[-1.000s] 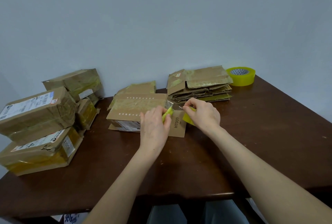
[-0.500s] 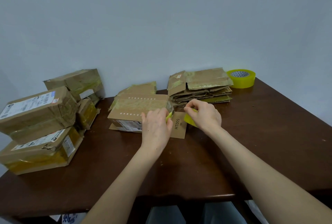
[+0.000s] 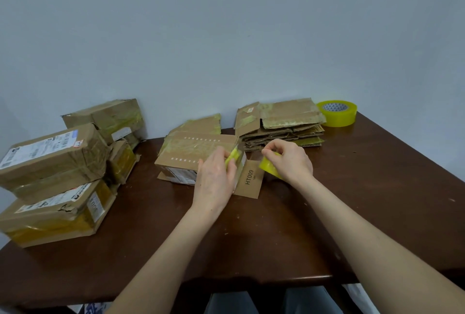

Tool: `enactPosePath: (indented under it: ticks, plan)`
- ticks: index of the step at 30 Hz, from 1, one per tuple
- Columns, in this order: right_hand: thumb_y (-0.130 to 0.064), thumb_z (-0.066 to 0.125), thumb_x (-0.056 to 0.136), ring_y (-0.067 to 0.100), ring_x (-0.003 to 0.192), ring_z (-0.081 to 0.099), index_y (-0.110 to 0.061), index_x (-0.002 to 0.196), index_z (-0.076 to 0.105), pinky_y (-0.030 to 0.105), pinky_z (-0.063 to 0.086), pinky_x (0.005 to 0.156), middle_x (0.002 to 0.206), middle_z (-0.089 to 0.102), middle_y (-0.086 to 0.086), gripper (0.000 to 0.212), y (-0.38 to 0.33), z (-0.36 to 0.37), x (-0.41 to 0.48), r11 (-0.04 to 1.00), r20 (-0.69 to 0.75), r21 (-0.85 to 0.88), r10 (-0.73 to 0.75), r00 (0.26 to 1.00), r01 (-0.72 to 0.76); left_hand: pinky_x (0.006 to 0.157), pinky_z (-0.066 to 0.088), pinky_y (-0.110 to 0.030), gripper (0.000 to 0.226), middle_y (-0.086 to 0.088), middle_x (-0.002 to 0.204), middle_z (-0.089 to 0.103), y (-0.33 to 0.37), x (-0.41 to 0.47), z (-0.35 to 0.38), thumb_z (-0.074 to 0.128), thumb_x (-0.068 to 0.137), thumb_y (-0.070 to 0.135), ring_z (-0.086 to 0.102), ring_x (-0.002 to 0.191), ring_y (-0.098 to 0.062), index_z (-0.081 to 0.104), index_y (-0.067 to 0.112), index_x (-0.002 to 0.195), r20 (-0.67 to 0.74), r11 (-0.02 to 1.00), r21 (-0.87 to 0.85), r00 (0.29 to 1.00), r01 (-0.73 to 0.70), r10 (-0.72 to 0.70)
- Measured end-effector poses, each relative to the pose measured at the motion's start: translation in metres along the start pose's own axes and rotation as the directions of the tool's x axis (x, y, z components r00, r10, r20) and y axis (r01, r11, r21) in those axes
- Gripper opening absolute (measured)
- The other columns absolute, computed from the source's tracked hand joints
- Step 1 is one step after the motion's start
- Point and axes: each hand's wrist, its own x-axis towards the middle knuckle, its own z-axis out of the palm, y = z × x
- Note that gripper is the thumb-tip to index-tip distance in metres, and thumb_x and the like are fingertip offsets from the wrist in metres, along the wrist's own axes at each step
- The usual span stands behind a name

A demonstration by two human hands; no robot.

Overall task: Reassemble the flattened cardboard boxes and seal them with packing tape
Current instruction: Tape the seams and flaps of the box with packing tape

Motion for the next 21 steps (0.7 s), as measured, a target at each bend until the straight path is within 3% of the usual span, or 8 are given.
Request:
enactPosePath:
  ticks: [5,8,11,13,15,16,18,21]
  plan:
    - [-0.043,0.055,0.091,0.017,0.098,0.056,-0.036,0.085,0.062,0.030,0.041,0.071,0.098,0.063,-0.009,0.013,0.005,0.000,0.004,0.999,0.002,0.032,-0.012,1.000,0.012,0.088,0.045,-0.046,0.011,0.003,0.088,0.055,0.000,0.004,0.010,0.045,0.099,0.024,0.052,0.079,-0.019,0.052,0.015,0.099,0.017,0.988,0.142,0.998,-0.057,0.055]
    - [-0.043,0.056,0.091,0.014,0.093,0.054,-0.036,0.083,0.062,0.030,0.040,0.071,0.091,0.061,-0.011,0.012,0.006,0.001,0.003,0.999,0.000,0.027,-0.031,1.000,0.031,0.090,0.043,-0.047,0.013,0.000,0.092,0.055,0.003,0.010,0.016,0.045,0.098,0.025,0.053,0.087,-0.023,0.052,0.016,0.104,0.070,0.967,0.247,0.997,-0.056,0.040]
    - [-0.039,0.060,0.089,0.015,0.087,0.058,-0.033,0.075,0.062,0.033,0.045,0.070,0.080,0.062,-0.012,0.015,0.013,-0.004,0.003,0.990,-0.025,0.133,-0.037,0.999,0.040,0.089,0.044,-0.043,0.014,0.001,0.093,0.055,0.002,0.014,0.014,0.047,0.097,0.026,0.053,0.089,-0.021,0.054,0.015,0.103,0.073,0.965,0.257,0.997,-0.058,0.040]
    - [-0.035,0.063,0.086,0.014,0.084,0.060,-0.033,0.071,0.063,0.035,0.047,0.072,0.079,0.064,-0.010,0.015,0.017,-0.013,0.006,0.971,-0.073,0.236,-0.031,0.997,0.047,0.072,0.047,-0.036,0.013,0.000,0.086,0.057,0.009,0.015,0.011,0.050,0.095,0.024,0.055,0.079,-0.020,0.057,0.014,0.096,0.047,0.954,0.268,0.991,-0.134,0.126]
    - [-0.034,0.064,0.083,0.013,0.080,0.059,-0.031,0.070,0.065,0.033,0.045,0.071,0.078,0.065,-0.007,0.013,0.017,-0.026,0.008,0.953,-0.148,0.298,-0.015,0.989,0.058,0.048,0.039,-0.029,0.015,0.002,0.075,0.057,0.023,0.013,0.016,0.049,0.089,0.026,0.057,0.063,-0.019,0.060,0.016,0.085,0.024,0.906,0.344,0.967,-0.248,0.255]
    - [-0.033,0.064,0.083,0.014,0.080,0.059,-0.030,0.071,0.065,0.032,0.044,0.070,0.077,0.065,-0.007,0.013,0.018,-0.032,0.010,0.949,-0.182,0.309,-0.008,0.983,0.065,0.043,0.035,-0.027,0.018,0.004,0.072,0.057,0.030,0.012,0.021,0.047,0.087,0.028,0.057,0.060,-0.018,0.061,0.018,0.082,0.037,0.879,0.383,0.955,-0.285,0.294]
    - [-0.034,0.065,0.083,0.016,0.080,0.059,-0.029,0.071,0.065,0.034,0.044,0.071,0.078,0.066,-0.005,0.014,0.020,-0.047,0.014,0.947,-0.240,0.309,-0.011,0.971,0.088,0.046,0.040,-0.028,0.019,0.006,0.077,0.060,0.041,0.008,0.038,0.045,0.087,0.031,0.062,0.068,-0.018,0.062,0.021,0.086,0.097,0.883,0.370,0.957,-0.290,0.274]
    - [-0.033,0.066,0.084,0.018,0.081,0.061,-0.031,0.068,0.063,0.035,0.046,0.072,0.080,0.068,-0.001,0.016,0.029,-0.068,0.018,0.947,-0.292,0.305,-0.007,0.956,0.100,0.066,0.047,-0.031,0.022,0.005,0.100,0.062,0.050,0.002,0.061,0.044,0.094,0.032,0.061,0.094,-0.018,0.059,0.023,0.107,0.272,0.936,0.312,0.959,-0.165,0.079]
